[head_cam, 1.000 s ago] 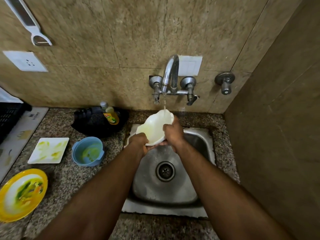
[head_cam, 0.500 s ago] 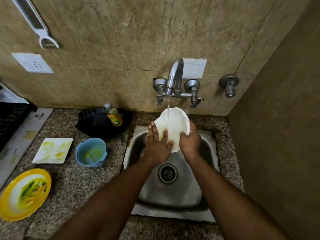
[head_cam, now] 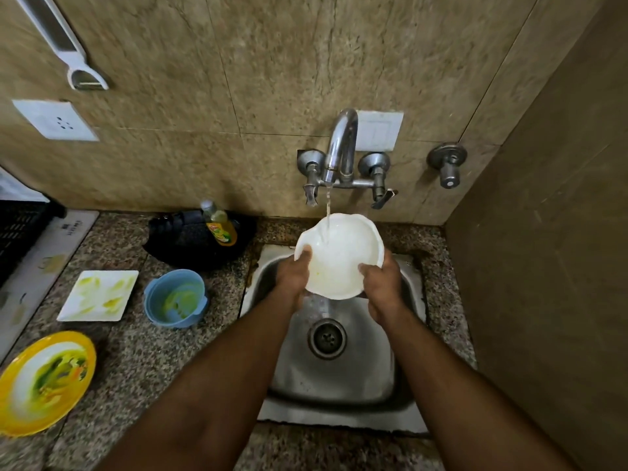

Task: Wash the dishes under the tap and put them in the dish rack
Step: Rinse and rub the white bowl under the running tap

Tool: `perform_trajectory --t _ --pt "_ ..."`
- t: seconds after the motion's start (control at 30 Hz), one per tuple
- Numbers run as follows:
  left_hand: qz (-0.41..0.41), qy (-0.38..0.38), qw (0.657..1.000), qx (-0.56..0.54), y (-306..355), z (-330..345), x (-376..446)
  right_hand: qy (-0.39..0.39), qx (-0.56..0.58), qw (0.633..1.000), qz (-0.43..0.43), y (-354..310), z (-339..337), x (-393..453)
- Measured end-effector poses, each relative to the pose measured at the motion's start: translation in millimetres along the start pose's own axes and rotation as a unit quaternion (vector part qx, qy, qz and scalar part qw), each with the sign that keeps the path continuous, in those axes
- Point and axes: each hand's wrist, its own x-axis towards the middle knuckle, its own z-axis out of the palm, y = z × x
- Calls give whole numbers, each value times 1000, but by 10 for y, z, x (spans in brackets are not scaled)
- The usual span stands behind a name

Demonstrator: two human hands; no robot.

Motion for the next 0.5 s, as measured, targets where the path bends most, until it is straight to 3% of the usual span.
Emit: perform_trajectory --t 0.07,0.13,0.2,0.27,0.4,0.43,0.5 --pt "-31 -47 997 -51 32 -53 -25 -3 -30 1000 8 -20 -10 32" --pt "0 -42 998 -44 8 -76 -50 22 -180 982 -47 -65 -13 -19" --pt "29 -5 999 -29 -44 -102 -71 53 -360 922 -134 -14 29 -46" --pt "46 18 999 -22 -62 -110 -97 36 -485 851 -196 59 109 -91" --pt "114 52 992 7 -9 -160 -186 2 -615 736 -284 147 217 -78" --pt "137 50 989 19 -7 -167 -181 -26 -608 735 -297 147 266 -72" --pt "180 41 981 57 -19 -156 -153 -108 -551 781 -275 119 423 -60"
